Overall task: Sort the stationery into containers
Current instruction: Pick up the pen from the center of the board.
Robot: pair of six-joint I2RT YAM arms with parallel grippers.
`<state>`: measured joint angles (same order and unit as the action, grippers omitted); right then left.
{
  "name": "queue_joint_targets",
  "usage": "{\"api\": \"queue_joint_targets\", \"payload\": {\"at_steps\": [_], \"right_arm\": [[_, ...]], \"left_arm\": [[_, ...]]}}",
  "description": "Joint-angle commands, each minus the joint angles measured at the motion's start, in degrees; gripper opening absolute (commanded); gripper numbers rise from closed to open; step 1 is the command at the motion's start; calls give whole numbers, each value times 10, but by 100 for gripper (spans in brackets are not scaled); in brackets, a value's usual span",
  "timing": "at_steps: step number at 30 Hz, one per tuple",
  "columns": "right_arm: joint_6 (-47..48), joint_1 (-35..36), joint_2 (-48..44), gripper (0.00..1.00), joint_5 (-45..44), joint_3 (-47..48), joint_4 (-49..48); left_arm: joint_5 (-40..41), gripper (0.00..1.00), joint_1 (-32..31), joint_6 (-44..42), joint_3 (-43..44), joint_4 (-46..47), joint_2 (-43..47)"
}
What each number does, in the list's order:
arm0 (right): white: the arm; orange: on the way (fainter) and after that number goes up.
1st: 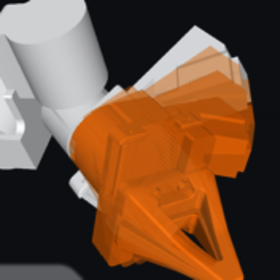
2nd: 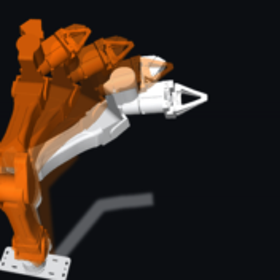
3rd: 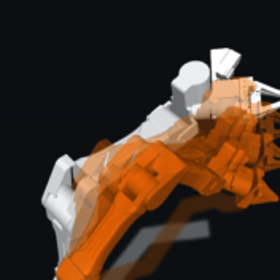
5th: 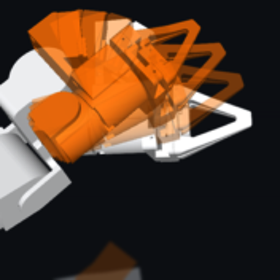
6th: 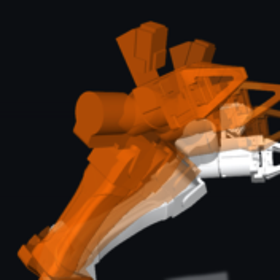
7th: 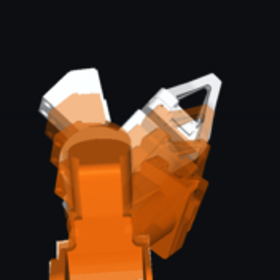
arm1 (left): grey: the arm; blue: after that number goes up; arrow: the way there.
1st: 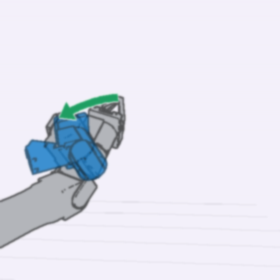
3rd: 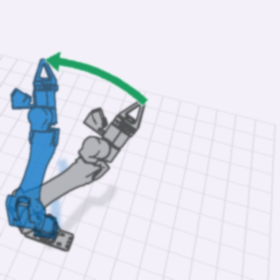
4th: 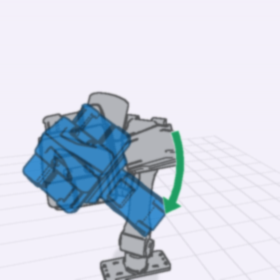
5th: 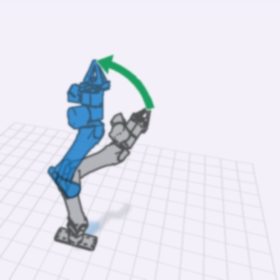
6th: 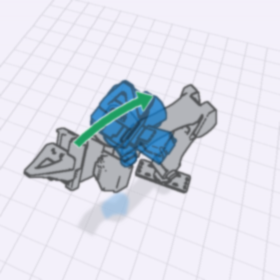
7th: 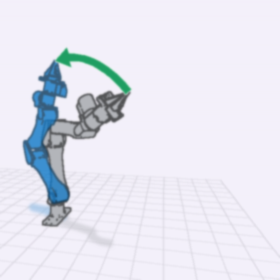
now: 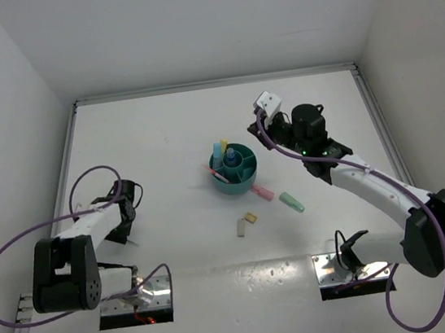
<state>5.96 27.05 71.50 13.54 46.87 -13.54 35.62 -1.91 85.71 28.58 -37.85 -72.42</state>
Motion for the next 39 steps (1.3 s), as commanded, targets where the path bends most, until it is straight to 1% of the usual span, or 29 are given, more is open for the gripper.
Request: {"api": "queue_joint_targets", "payload": {"at_steps": [1, 3, 7, 8, 9, 10, 11, 20, 21, 22, 23, 26, 28, 30, 32, 34, 35, 36, 37, 38, 39], "right_arm": [[-9, -4, -16, 11, -1, 20, -22], [-9, -4, -16, 11, -1, 20, -22], [-14, -9, -16, 11, -1, 20, -27], [-14, -9, -16, 11, -1, 20, -27], [-14, -9, -16, 11, -1, 20, -27], [-14, -9, -16, 11, -1, 20, -27], [-14, -9, -16, 11, -1, 20, -27], [-14, -15, -22, 11, -1, 15, -27], [-14, -15, -22, 11, -1, 15, -27], [-19, -15, -22, 11, -1, 15, -27], [-19, -15, -22, 11, -1, 15, -27], [-19, -20, -22, 11, 4, 15, -27], [-19, -20, -22, 11, 4, 15, -27], [-19, -20, -22, 11, 4, 15, -27], [-19, -25, -22, 11, 10, 15, -27], [-19, -25, -22, 11, 10, 15, -27], [-19, -25, -22, 11, 16, 15, -27], [-19, -30, -22, 11, 16, 15, -27], [-19, -31, -22, 11, 16, 15, -27], [-19, -31, -22, 11, 21, 15, -27], [-19, -31, -22, 11, 21, 15, -27]], "left_arm": [[-56, 48, 12, -36, -5, 41, -36], [-62, 44, 12, -41, -5, 46, -43], [-73, 44, 12, -48, -5, 59, -55], [-79, 37, 12, -53, -5, 65, -61], [-79, 37, 12, -53, -5, 65, -67], [-79, 33, 12, -53, -5, 70, -67], [-85, 32, 17, -58, -10, 70, -72], [-102, 32, 17, -74, -15, 92, -72], [-102, 30, 17, -74, -15, 92, -72], [-107, 26, 17, -74, -15, 92, -72], [-107, 20, 17, -79, -15, 97, -72], [-113, 8, 17, -85, -15, 102, -72], [-113, 5, 17, -91, -15, 102, -72], [-119, 1, 17, -98, -15, 102, -56], [-125, 0, 17, -107, -10, 92, -19], [-125, 0, 2, -129, 2, 74, 19], [-125, 0, -8, -142, 21, 67, 61], [-130, 0, -30, -159, 32, 67, 83], [-137, 0, -42, -180, 44, 78, 104], [-151, 0, -55, -254, 68, 91, 123], [-193, 0, -81, -293, 77, 108, 160]]}}
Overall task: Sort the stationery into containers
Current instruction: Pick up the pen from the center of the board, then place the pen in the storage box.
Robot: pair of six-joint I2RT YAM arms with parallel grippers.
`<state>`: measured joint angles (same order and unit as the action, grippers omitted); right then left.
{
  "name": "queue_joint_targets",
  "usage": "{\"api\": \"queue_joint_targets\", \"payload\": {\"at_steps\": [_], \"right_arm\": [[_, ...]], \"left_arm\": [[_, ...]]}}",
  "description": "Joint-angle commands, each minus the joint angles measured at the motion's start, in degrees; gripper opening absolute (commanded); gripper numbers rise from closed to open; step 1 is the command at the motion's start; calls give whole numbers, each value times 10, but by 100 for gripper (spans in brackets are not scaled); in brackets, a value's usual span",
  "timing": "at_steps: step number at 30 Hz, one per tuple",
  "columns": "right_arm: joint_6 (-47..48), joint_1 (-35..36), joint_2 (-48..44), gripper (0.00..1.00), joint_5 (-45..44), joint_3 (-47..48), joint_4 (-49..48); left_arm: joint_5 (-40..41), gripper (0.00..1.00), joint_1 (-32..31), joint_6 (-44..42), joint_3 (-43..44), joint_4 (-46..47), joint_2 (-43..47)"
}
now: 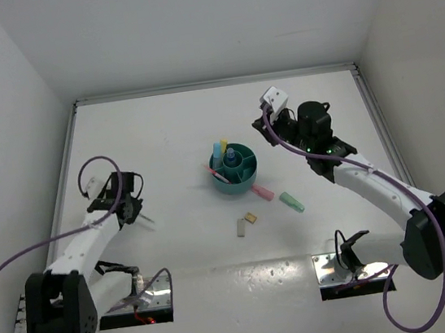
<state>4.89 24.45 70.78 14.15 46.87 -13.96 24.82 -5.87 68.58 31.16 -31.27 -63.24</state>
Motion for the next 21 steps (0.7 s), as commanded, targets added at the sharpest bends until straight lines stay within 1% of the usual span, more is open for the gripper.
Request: {"api": "queue_joint_targets", "payload": {"at_steps": [1, 2, 3, 4, 5, 6, 7, 8, 9, 10, 11, 12, 15, 16, 17, 18, 19, 20, 21], "right_arm": [[0, -5, -8, 9, 15, 15, -23], [7, -5, -8, 8, 15, 9, -23], [22, -5, -8, 4, 15, 9, -23], [32, -5, -8, 0, 15, 9, -23], [42, -5, -8, 0, 10, 3, -23], [50, -5, -8, 0, 10, 3, -23], [63, -5, -8, 0, 10, -2, -29], [70, -10, -8, 0, 10, -9, -29], [77, -10, -8, 0, 10, -9, -29], [83, -10, -8, 0, 10, -14, -29], [83, -10, -8, 0, 10, -14, -35], [88, -10, -8, 0, 16, -14, -35], [88, -10, -3, 0, 27, -20, -35], [88, -15, -3, 0, 27, -20, -41], [88, -15, 3, 0, 33, -20, -41], [88, -15, 3, 0, 33, -20, -41], [88, -15, 8, 0, 33, -20, -41], [88, -15, 8, 0, 33, -20, -41], [88, -15, 8, 0, 33, -20, -41]], "left_arm": [[-122, 0, -53, -165, 51, 69, 90], [-160, 0, -64, -229, 51, 142, 112], [-219, 0, -75, -245, 32, 180, 134], [-254, 0, -92, -265, 19, 223, 170], [-277, 0, -100, -280, 3, 307, 183], [-288, 0, -109, -288, -26, 347, 191], [-317, 0, -126, -296, -37, 386, 191], [-331, 0, -135, -309, -47, 458, 183], [-346, 0, -144, -317, -53, 493, 170], [-360, 0, -169, -324, -53, 522, 154], [-360, 0, -184, -340, -53, 572, 123], [-366, 0, -199, -349, -53, 602, 107], [-306, 0, -265, -382, -53, 678, 54], [-242, 0, -285, -393, -53, 695, 44], [-205, 0, -324, -407, -53, 715, 35], [-156, 0, -345, -419, -53, 751, 27], [-72, 0, -365, -426, -59, 772, 9], [-26, 0, -399, -426, -59, 789, 1], [1, 0, -411, -426, -59, 832, -5]]}}
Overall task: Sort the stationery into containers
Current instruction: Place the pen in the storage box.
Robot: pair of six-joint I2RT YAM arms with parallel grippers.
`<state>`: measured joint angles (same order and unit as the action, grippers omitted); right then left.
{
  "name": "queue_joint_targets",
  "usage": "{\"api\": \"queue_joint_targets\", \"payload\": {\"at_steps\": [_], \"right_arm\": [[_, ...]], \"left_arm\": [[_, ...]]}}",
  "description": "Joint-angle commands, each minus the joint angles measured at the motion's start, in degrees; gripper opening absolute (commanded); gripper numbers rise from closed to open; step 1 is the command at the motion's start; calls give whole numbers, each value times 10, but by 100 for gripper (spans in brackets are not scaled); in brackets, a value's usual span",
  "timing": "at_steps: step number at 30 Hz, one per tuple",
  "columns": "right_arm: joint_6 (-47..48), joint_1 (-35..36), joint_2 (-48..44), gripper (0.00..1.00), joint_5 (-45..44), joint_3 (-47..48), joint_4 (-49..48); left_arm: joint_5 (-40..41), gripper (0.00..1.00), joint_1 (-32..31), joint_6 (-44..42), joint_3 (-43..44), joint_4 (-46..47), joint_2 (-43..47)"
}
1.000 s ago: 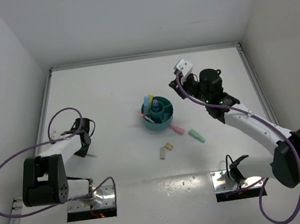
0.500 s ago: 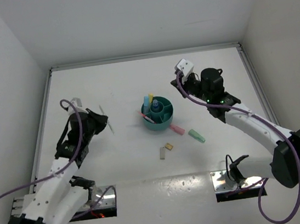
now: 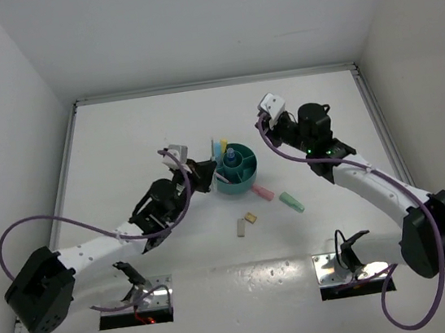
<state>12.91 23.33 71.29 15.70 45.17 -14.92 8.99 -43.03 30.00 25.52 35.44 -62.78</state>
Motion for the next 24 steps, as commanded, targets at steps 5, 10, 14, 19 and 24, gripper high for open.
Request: {"api": "queue_joint_targets", "payload": {"at_steps": [5, 10, 14, 19, 24], "right_arm": [[8, -4, 15, 0, 23, -9, -31], [8, -9, 15, 0, 28, -9, -31], [8, -9, 15, 0, 28, -9, -31], [3, -20, 15, 0, 34, -9, -31], [-3, -25, 21, 0, 45, -9, -31]], "left_arm": [[346, 0, -92, -21, 13, 186, -55], [436, 0, -133, 9, 35, 208, -151], [478, 0, -145, 2, 64, 262, -210], [473, 0, -151, -9, 82, 283, -247], [473, 0, -151, -15, 95, 291, -268]]}}
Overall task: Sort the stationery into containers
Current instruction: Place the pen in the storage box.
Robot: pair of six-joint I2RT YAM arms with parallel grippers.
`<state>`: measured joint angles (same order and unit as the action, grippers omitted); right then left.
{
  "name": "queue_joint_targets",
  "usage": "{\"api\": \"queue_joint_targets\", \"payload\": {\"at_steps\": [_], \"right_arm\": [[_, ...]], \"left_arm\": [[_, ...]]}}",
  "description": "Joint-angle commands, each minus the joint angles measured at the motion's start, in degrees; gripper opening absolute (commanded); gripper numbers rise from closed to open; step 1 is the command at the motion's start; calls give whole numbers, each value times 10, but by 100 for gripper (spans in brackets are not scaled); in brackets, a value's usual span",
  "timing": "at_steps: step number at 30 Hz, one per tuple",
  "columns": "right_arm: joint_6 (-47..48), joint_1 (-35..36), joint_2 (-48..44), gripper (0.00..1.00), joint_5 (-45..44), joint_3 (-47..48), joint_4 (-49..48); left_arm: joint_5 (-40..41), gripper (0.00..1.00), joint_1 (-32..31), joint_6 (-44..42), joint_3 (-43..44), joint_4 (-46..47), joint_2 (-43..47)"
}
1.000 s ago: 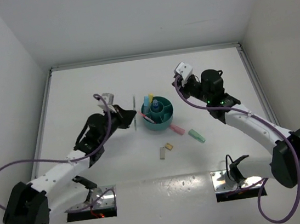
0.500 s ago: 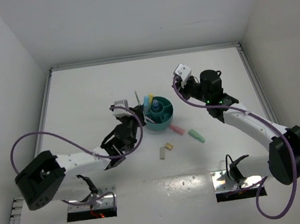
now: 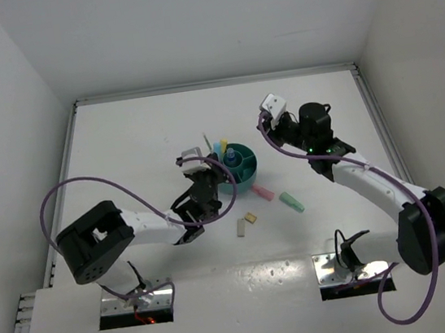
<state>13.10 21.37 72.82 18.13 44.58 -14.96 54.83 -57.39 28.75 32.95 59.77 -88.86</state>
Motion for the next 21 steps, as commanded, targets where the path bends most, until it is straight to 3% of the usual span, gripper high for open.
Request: {"api": "queue_joint_targets", "payload": {"at_steps": [1, 12, 17, 18, 21], "right_arm": [[-4, -5, 6, 0, 21, -3, -31], [-15, -16, 6, 0, 31, -3, -31], [-20, -21, 6, 0, 31, -3, -31], [-20, -21, 6, 0, 31, -3, -31], [-20, -21, 6, 0, 37, -3, -31]], "left_arm": [[20, 0, -7, -3, 27, 47, -17], [63, 0, -18, 11, 56, 73, -92], [105, 0, -37, 52, 74, 26, -98], [124, 0, -37, 92, 83, -33, -103], [145, 0, -51, 107, 99, -63, -103]]}}
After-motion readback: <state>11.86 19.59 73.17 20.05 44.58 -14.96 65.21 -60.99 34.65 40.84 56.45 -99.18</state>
